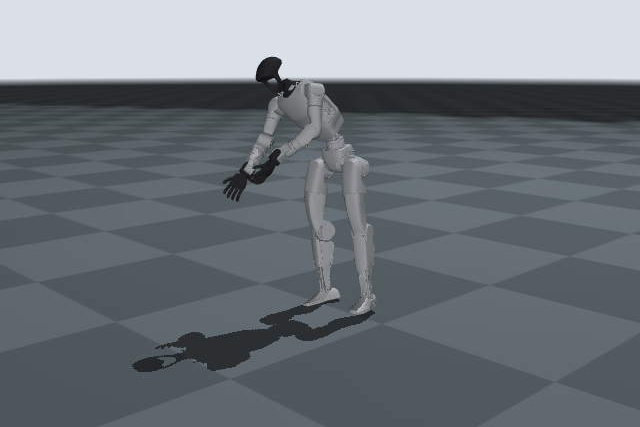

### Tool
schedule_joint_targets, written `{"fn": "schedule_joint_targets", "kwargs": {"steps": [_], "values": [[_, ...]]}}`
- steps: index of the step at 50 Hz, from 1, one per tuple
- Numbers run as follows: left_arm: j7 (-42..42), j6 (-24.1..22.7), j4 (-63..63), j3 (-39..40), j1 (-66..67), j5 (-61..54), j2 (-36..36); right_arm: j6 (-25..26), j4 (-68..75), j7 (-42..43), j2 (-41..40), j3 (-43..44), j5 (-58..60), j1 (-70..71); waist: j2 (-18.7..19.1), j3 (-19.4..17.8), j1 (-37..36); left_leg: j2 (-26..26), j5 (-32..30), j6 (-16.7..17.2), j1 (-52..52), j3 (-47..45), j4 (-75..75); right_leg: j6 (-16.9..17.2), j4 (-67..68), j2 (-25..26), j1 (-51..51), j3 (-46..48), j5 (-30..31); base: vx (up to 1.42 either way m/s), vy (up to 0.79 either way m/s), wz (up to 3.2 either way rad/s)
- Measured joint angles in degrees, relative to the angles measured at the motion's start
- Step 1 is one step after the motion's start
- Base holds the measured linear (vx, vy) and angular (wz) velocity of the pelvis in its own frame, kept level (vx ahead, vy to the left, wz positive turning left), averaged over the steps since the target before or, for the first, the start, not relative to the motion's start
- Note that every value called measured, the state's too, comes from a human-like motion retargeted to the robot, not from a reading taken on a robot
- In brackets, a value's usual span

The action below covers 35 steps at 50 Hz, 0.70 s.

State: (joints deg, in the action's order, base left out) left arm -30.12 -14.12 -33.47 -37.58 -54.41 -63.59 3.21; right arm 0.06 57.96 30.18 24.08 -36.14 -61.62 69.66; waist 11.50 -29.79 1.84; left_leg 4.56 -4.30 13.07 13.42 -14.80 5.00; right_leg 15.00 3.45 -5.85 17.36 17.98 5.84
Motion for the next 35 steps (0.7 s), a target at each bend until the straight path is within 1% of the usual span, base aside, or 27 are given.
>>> {"fn": "schedule_joint_targets", "kwargs": {"steps": [2,6,7,8,10,11,12,13,14,15,16,17,18,20,22,23,24,26,28,30,31,33,35], "values": [[1.4,0.8,2.8,-1.5,3.5,-1.8,-3.0,-1.5,-10.6,-1.7,1.1,-2.5,-2.6,-6.0,-0.5,0.0,0.4,0.3,-0.8,-0.2,0.4,1.7,0.0,0.0,0.7,0.8,-0.5,-0.8,-0.3,0.18,-0.04,-0.57],[7.0,2.9,20.6,-2.5,20.8,-6.6,-11.0,-3.3,-36.0,-5.3,5.1,-6.9,-7.8,-22.6,-2.8,0.1,0.2,1.4,-2.9,-1.1,-0.3,2.3,0.0,0.0,1.3,2.9,-1.5,-2.9,-0.1,0.19,-0.1,-0.69],[8.4,4.1,25.0,-2.5,25.5,-7.4,-12.6,-1.5,-41.9,-7.7,6.7,-7.8,-7.6,-26.6,-3.4,0.2,0.1,1.5,-3.4,-1.4,-0.4,2.2,0.0,0.0,1.4,3.2,-1.6,-3.5,-0.1,0.18,-0.08,-0.61],[10.4,6.1,29.0,-2.3,30.1,-7.8,-14.1,4.4,-48.0,-13.4,9.3,-9.0,-4.2,-30.2,-3.9,0.2,-0.1,1.5,-3.9,-1.9,-0.4,2.2,0.0,0.0,1.5,3.4,-1.7,-4.1,-0.1,0.17,-0.05,-0.54],[14.1,9.2,35.9,-1.7,38.4,-9.1,-16.2,13.4,-56.6,-26.0,11.6,-8.4,-7.5,-37.1,-4.7,0.2,-0.2,1.4,-4.8,-2.2,-0.1,2.2,0.0,0.0,1.5,3.6,-2.0,-5.0,-0.3,0.16,-0.02,-0.43],[17.4,9.6,38.6,-1.3,41.9,-8.9,-17.3,13.7,-58.6,-38.0,12.5,-7.7,-5.0,-38.9,-4.9,0.2,-0.3,1.5,-5.0,-2.1,0.3,2.1,0.0,0.0,1.6,3.8,-2.2,-5.4,-0.6,0.14,0.01,-0.37],[19.5,9.7,41.2,-1.0,45.2,-8.9,-18.1,12.8,-60.5,-43.5,13.3,-7.2,-3.0,-40.8,-5.1,0.2,-0.3,1.7,-5.1,-1.9,0.9,2.0,0.0,0.0,1.7,3.9,-2.3,-5.8,-0.8,0.13,0.05,-0.37],[19.4,9.4,43.5,-0.6,48.0,-9.6,-18.5,9.6,-62.1,-36.0,13.7,-7.1,-1.8,-42.9,-5.3,0.1,-0.6,1.9,-4.9,-1.5,1.6,1.6,0.0,0.0,1.8,4.0,-2.4,-6.3,-1.2,0.12,0.07,-0.4],[19.4,7.1,45.4,-0.4,50.1,-11.3,-18.7,3.7,-62.5,-27.0,13.0,-7.0,-2.6,-44.5,-5.4,0.1,-0.7,2.3,-4.5,-0.7,2.3,1.0,0.0,0.0,2.0,4.3,-2.5,-6.7,-1.6,0.11,0.09,-0.45],[19.5,3.8,47.2,-0.1,51.9,-13.6,-18.8,-3.5,-62.3,-17.1,11.8,-6.8,-4.6,-45.8,-5.5,0.0,-0.9,2.8,-4.0,0.2,3.1,0.3,0.0,0.0,2.1,4.7,-2.6,-7.1,-1.9,0.1,0.12,-0.5],[20.4,4.9,47.9,-0.3,52.4,-10.9,-19.5,-1.7,-61.4,-21.4,12.6,-7.2,3.7,-44.8,-5.7,0.0,-0.9,3.1,-3.3,0.3,4.0,-0.8,0.0,0.0,2.3,4.7,-2.7,-7.7,-2.3,0.09,0.16,-0.55],[21.3,5.4,48.4,-0.5,52.6,-8.8,-19.9,-0.5,-60.3,-24.6,12.8,-7.4,9.5,-43.9,-5.7,0.0,-0.9,3.5,-2.7,0.6,4.8,-2.0,0.0,0.0,2.4,4.8,-2.8,-8.3,-2.6,0.09,0.21,-0.62],[22.1,4.7,48.3,-0.5,51.8,-7.9,-19.6,-0.6,-58.5,-25.5,11.9,-7.5,10.6,-42.9,-5.8,0.0,-0.9,4.1,-2.0,1.3,5.5,-3.4,0.0,0.0,2.5,5.0,-2.9,-8.9,-2.9,0.08,0.24,-0.67],[19.7,6.9,47.6,-1.4,49.1,-8.9,-18.1,2.0,-53.0,-25.1,8.3,-7.6,9.7,-39.7,-5.9,0.0,-0.8,4.7,-1.2,1.9,6.5,-6.6,0.0,0.0,2.7,4.9,-3.2,-10.3,-3.6,0.06,0.32,-0.68],[16.2,4.1,43.0,-2.3,42.5,-8.7,-16.1,-0.3,-44.4,-16.5,1.8,-6.6,-3.0,-34.9,-6.0,0.0,-0.3,4.7,-2.0,1.9,7.7,-9.4,0.0,0.0,3.1,4.7,-3.0,-11.5,-4.0,0.03,0.4,-0.58],[12.5,3.6,40.0,-2.5,38.9,-10.0,-14.5,-0.9,-39.4,-11.5,-1.5,-5.6,-8.9,-32.2,-6.0,0.0,-0.2,4.5,-2.7,1.9,7.7,-10.7,0.0,0.0,3.4,4.3,-3.1,-12.3,-4.5,0.06,0.41,-0.57],[10.6,2.5,36.0,-3.0,34.7,-10.3,-13.2,-0.9,-34.0,-9.3,-3.7,-5.1,-9.4,-28.6,-6.0,0.0,-0.3,4.5,-3.5,1.9,7.6,-11.9,0.0,0.0,3.7,3.9,-3.1,-13.1,-4.9,0.08,0.39,-0.59],[7.9,0.3,25.7,-4.3,25.9,-9.4,-10.8,-0.5,-23.4,-6.9,-6.6,-4.1,-5.9,-21.2,-6.0,0.0,-1.1,4.4,-5.1,1.9,7.0,-13.8,0.0,0.0,4.3,3.2,-3.3,-14.7,-6.0,0.11,0.35,-0.55],[2.8,0.0,15.7,-5.9,18.9,-7.4,-8.1,-0.5,-15.8,-3.4,-8.2,-2.3,-4.1,-15.9,-5.9,0.0,-2.0,3.7,-5.8,1.9,5.9,-15.1,0.0,0.0,4.7,2.0,-3.6,-16.2,-7.0,0.15,0.33,-0.39],[-0.9,0.1,10.3,-7.0,15.8,-7.1,-6.1,-1.2,-14.3,-0.8,-7.5,-1.2,-2.6,-13.5,-5.9,0.0,-2.7,2.8,-5.7,1.9,5.4,-15.7,0.0,-0.3,4.7,0.9,-3.9,-16.9,-7.6,0.15,0.3,-0.11],[-1.0,0.2,10.7,-7.1,16.2,-6.1,-5.9,-1.5,-16.5,-1.0,-6.2,-1.6,-1.6,-14.1,-6.0,0.0,-2.9,2.2,-5.3,1.9,5.4,-15.7,0.0,-0.2,4.5,0.3,-4.1,-17.0,-7.7,0.15,0.29,0.08],[-0.1,0.0,15.1,-7.2,19.4,-4.7,-6.7,-2.2,-23.2,-2.4,-3.1,-3.4,-1.5,-17.0,-6.5,0.0,-3.0,0.9,-4.4,1.9,5.6,-15.6,0.0,0.0,3.8,-0.7,-4.4,-16.8,-7.6,0.15,0.27,0.2],[2.3,-0.4,24.4,-7.3,26.0,-4.8,-9.4,-3.2,-33.0,-3.8,0.7,-6.2,-4.1,-22.8,-7.2,0.4,-2.9,0.2,-3.8,1.9,6.2,-15.4,0.0,0.0,2.6,-1.1,-4.7,-16.4,-7.1,0.15,0.22,0.18]]}}
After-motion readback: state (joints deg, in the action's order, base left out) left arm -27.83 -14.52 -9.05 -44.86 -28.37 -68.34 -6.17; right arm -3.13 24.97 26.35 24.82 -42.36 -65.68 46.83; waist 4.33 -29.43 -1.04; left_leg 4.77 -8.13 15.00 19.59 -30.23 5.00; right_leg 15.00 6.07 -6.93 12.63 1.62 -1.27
